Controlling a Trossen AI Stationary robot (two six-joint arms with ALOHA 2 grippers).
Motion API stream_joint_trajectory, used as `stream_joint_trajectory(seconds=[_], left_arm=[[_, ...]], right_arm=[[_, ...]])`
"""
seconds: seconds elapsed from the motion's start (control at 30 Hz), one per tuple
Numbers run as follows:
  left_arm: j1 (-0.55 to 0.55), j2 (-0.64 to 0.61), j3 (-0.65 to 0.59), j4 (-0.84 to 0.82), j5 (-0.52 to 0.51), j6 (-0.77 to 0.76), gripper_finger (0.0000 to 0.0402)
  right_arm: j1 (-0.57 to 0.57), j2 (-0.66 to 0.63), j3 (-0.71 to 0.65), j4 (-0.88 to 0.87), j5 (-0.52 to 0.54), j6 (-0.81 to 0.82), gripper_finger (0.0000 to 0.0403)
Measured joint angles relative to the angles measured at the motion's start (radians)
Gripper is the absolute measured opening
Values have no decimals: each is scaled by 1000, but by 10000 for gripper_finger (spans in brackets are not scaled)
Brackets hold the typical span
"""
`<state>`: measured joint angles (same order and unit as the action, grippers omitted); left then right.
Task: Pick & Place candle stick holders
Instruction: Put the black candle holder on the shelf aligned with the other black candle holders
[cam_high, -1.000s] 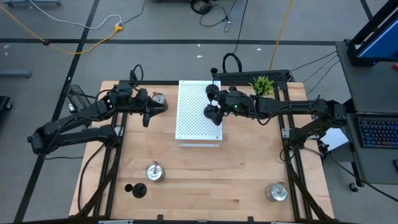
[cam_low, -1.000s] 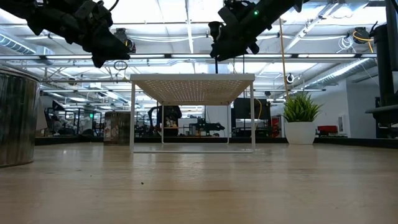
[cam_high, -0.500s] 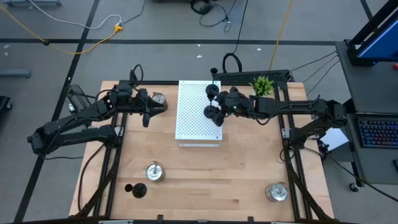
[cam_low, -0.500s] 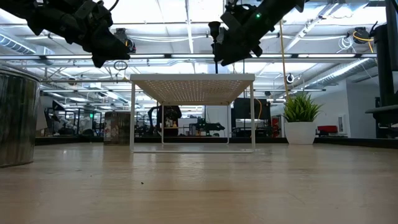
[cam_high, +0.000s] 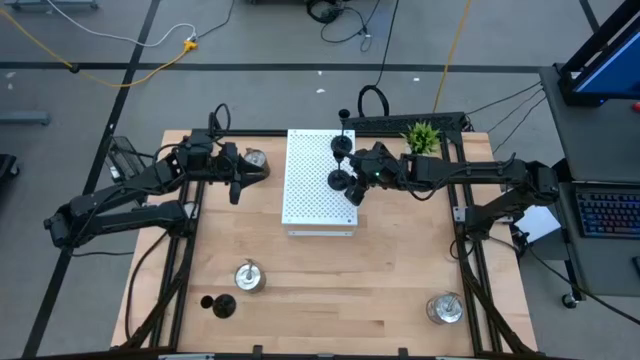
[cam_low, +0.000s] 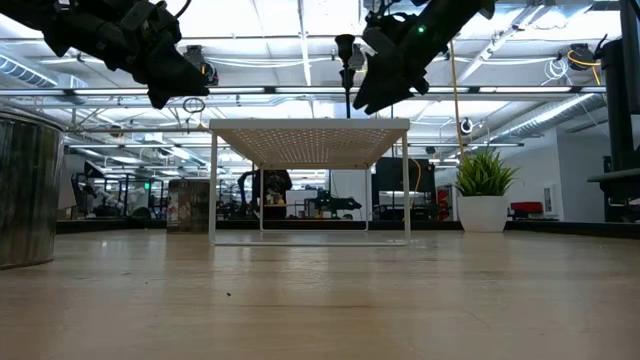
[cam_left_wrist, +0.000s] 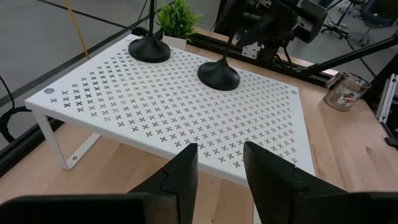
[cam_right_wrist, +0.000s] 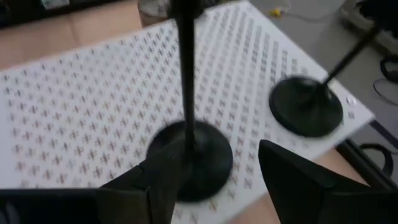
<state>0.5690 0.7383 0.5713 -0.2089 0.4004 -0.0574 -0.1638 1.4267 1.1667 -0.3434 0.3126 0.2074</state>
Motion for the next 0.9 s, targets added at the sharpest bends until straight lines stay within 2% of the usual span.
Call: stream_joint_trajectory(seconds=[0.23,0.67,0.77,0.9], left_arm=[[0,0,0,0,-1,0,133],[0,0,0,-6,-3,-1,133],[0,0,0,-6,-3,0,133],[0,0,0,-6,-6,0,133]], right_arm=[[0,-32,1,-89,-1,28,208],[0,-112,0,-478,-1,252,206],[0,-127,0,-521,0,271,192],[0,-151,0,-527,3,263,150]])
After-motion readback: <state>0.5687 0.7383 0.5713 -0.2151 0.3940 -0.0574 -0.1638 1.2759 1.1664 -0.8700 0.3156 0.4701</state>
